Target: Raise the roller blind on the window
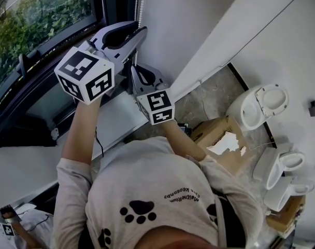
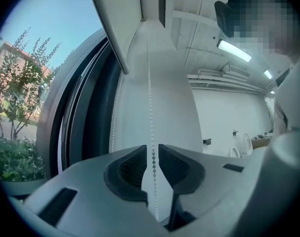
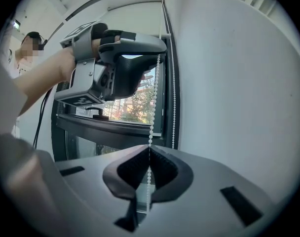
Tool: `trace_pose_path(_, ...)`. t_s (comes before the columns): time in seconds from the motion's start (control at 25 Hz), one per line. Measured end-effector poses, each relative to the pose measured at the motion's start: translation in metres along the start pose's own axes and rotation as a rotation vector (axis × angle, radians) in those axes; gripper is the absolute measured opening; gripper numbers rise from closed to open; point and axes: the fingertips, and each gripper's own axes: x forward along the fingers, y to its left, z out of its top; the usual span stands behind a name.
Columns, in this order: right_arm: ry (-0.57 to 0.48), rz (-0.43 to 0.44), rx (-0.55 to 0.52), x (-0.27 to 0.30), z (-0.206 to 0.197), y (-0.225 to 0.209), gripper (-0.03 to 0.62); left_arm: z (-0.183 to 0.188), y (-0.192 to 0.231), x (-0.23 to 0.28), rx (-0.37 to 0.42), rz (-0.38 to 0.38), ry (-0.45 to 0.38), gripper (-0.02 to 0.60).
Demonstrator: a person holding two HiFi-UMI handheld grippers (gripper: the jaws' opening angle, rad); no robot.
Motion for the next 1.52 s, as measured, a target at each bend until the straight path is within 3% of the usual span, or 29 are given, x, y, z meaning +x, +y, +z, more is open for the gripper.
trace_pose_path(0.12,0.002,0.002,-0.003,0.004,-0.001,0.002,0.009,-0.002,0.006,0.003,-0.008,0.000,0.012,0.023)
trace_pose_path(0.52,0.015,0.000,0.013,0.006,-0.010,0.004,0.009,-0.011,0.005,-0.001,0.004,0.010,0.014,0.014)
trace_pose_path(0.84,0.058,-0.030,-0.012,0.004,-0.057,0.009,0.009,-0.061,0.007,-0.009,-0.060,0.037,0.050,0.012)
trace_pose_path(1.52,0.254,0.021,0.023,-0.001,-0.165,0.025,0.009,-0.171,-0.005,-0.020,-0.171,0.072,0.165,0.012)
